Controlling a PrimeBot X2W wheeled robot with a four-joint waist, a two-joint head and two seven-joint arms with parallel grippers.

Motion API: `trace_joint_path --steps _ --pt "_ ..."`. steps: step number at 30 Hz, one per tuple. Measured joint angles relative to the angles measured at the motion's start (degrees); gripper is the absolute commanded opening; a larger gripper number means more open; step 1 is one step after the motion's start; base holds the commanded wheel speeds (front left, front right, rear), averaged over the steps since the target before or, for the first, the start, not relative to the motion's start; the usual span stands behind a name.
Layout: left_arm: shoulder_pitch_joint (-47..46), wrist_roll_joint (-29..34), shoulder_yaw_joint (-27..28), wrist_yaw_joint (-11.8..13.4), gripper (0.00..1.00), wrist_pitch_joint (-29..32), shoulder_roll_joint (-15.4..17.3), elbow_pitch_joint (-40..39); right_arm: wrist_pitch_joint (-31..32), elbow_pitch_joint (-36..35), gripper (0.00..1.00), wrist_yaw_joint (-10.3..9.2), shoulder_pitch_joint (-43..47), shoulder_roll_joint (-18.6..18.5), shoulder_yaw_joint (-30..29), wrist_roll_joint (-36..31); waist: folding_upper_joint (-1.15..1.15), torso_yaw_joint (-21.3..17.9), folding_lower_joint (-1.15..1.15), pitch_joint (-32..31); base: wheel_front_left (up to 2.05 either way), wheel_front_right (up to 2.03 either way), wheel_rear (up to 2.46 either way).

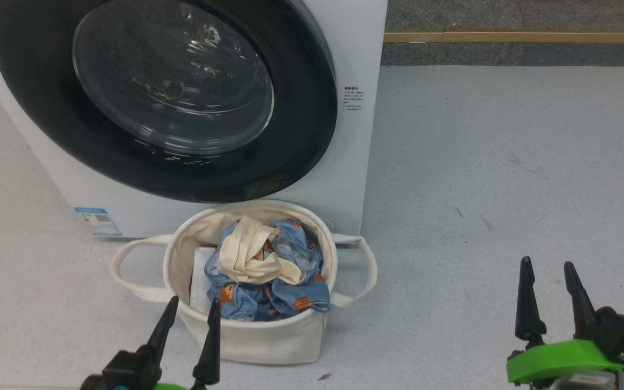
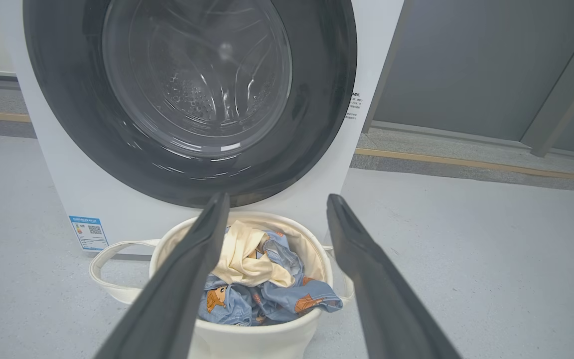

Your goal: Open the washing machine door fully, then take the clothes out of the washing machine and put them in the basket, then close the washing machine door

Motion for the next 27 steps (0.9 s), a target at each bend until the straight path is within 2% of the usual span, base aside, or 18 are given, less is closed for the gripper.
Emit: trace_joint_path --steps 24,25,27 --pt "-0.02 -0.01 -0.91 0.09 1.00 0.00 0.02 0.93 0.00 -0.04 1.00 0.00 -0.04 0.03 0.18 -0.16 0.00 1.91 0.00 0.60 0.00 0.00 0.00" --pt "0.06 -0.02 -1.23 0.03 0.00 0.10 0.00 1.58 0.00 0.32 0.00 0.00 -0.02 0.04 0.20 -0.15 0.00 1.99 0.00 0.63 0.00 0.00 0.00" --pt "0.76 -0.03 -1.58 0.03 0.00 0.15 -0.02 3.50 0.05 2.25 0.00 0.00 0.47 0.20 0.33 -0.09 0.00 2.02 0.00 0.64 0.00 0.00 0.00"
